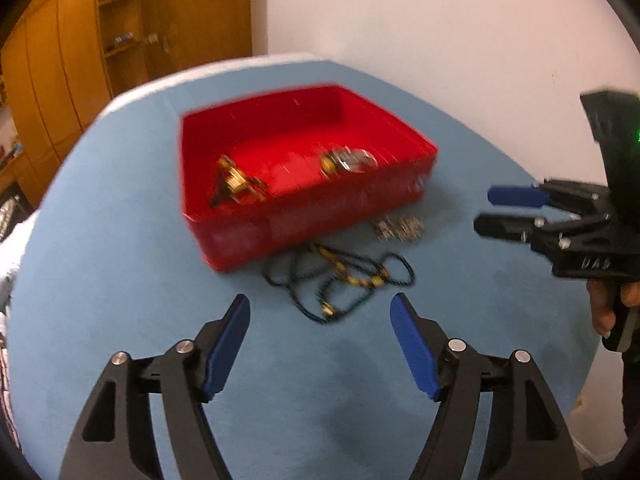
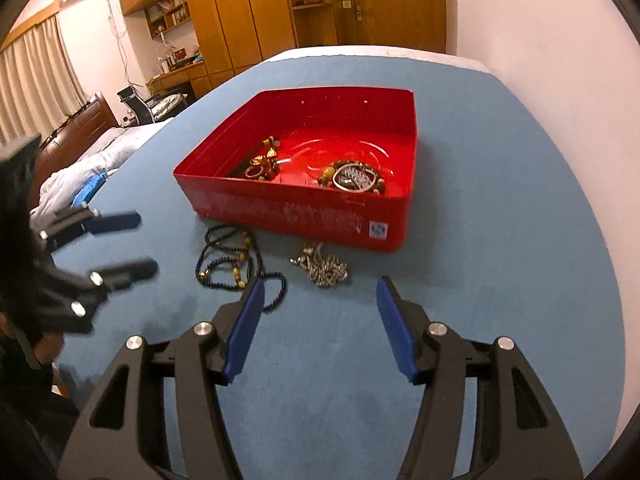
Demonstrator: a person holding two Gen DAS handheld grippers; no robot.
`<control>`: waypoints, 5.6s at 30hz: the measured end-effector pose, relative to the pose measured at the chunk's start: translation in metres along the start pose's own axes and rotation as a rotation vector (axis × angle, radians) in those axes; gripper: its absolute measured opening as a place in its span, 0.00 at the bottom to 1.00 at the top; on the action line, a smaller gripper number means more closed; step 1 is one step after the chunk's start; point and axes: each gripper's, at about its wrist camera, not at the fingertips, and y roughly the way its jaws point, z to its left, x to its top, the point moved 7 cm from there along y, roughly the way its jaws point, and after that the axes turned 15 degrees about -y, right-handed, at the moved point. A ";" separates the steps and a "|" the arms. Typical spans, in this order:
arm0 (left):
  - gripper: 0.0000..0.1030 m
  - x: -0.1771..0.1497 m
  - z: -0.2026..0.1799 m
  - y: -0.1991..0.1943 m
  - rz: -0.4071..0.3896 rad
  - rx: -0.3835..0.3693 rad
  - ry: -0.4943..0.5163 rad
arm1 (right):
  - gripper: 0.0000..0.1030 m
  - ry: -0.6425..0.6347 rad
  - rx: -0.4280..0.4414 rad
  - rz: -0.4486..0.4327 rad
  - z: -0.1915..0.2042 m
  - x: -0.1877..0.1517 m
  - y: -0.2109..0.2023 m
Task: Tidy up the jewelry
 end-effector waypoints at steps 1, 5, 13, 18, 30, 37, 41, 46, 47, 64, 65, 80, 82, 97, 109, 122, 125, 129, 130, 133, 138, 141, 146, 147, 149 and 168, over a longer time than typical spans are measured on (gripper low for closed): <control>0.72 -0.002 -0.001 0.003 0.005 0.004 0.004 | 0.56 0.001 0.001 -0.004 0.000 0.000 -0.001; 0.81 -0.012 -0.012 0.023 0.043 0.011 0.019 | 0.56 0.005 0.006 -0.014 0.000 -0.004 -0.004; 0.86 -0.014 -0.018 0.064 0.107 0.039 0.006 | 0.56 0.024 0.014 0.001 -0.010 -0.013 0.006; 0.94 -0.006 -0.026 0.075 0.099 0.058 0.011 | 0.56 0.032 0.021 0.010 -0.015 -0.015 0.014; 0.85 0.012 -0.029 0.092 0.084 0.110 -0.076 | 0.56 0.034 0.029 0.019 -0.021 -0.018 0.021; 0.16 0.009 -0.025 0.077 0.068 0.097 -0.079 | 0.56 0.005 0.040 0.033 -0.010 -0.016 0.030; 0.09 0.007 -0.019 0.072 0.068 0.086 -0.092 | 0.56 -0.020 0.043 0.053 -0.003 -0.013 0.042; 0.09 0.007 -0.009 0.066 0.066 0.079 -0.088 | 0.54 -0.040 0.044 0.100 0.001 -0.013 0.066; 0.09 0.007 -0.009 0.065 0.066 0.079 -0.090 | 0.54 -0.046 0.036 0.109 0.001 -0.012 0.070; 0.09 0.015 0.003 0.072 0.051 0.068 -0.119 | 0.21 -0.130 0.001 0.119 0.009 -0.001 0.091; 0.09 0.015 0.003 0.071 0.049 0.066 -0.119 | 0.21 -0.131 0.000 0.120 0.010 -0.001 0.090; 0.07 0.012 -0.003 0.044 0.007 0.049 -0.106 | 0.19 -0.108 0.027 0.053 0.028 -0.001 0.047; 0.07 0.012 -0.005 0.038 0.000 0.045 -0.101 | 0.19 -0.106 0.025 0.034 0.030 0.001 0.036; 0.07 0.021 -0.020 -0.015 -0.067 0.014 -0.065 | 0.19 -0.122 0.004 -0.043 0.033 0.018 -0.023; 0.07 0.076 -0.024 -0.068 -0.161 0.006 0.005 | 0.19 -0.170 -0.011 -0.105 0.026 0.061 -0.065; 0.07 0.183 -0.042 -0.127 -0.274 -0.019 0.057 | 0.19 -0.164 0.000 -0.119 -0.012 0.126 -0.055; 0.07 0.206 -0.041 -0.127 -0.284 -0.001 0.059 | 0.19 -0.159 0.005 -0.105 -0.020 0.136 -0.043; 0.07 0.229 -0.031 -0.103 -0.267 0.036 0.044 | 0.19 -0.139 0.008 -0.062 -0.029 0.143 -0.016; 0.07 0.233 -0.027 -0.094 -0.262 0.046 0.038 | 0.19 -0.133 0.011 -0.046 -0.031 0.142 -0.007; 0.07 0.237 -0.014 -0.053 -0.203 0.054 0.010 | 0.19 -0.118 0.017 0.006 -0.038 0.136 0.022; 0.07 0.225 0.005 0.013 -0.117 0.088 -0.007 | 0.19 -0.089 0.025 0.083 -0.047 0.122 0.067; 0.07 0.213 0.017 0.053 -0.054 0.095 -0.031 | 0.19 -0.081 0.029 0.128 -0.050 0.111 0.089; 0.08 0.194 0.034 0.093 0.018 0.092 -0.071 | 0.22 -0.083 0.036 0.202 -0.052 0.092 0.117; 0.09 0.189 0.037 0.099 0.027 0.094 -0.078 | 0.25 -0.088 0.034 0.208 -0.052 0.090 0.118; 0.12 0.183 0.040 0.103 0.025 0.101 -0.084 | 0.38 -0.108 0.027 0.202 -0.048 0.090 0.116; 0.76 0.150 0.048 0.018 -0.139 0.153 -0.147 | 0.85 -0.050 0.017 0.051 -0.024 0.089 0.036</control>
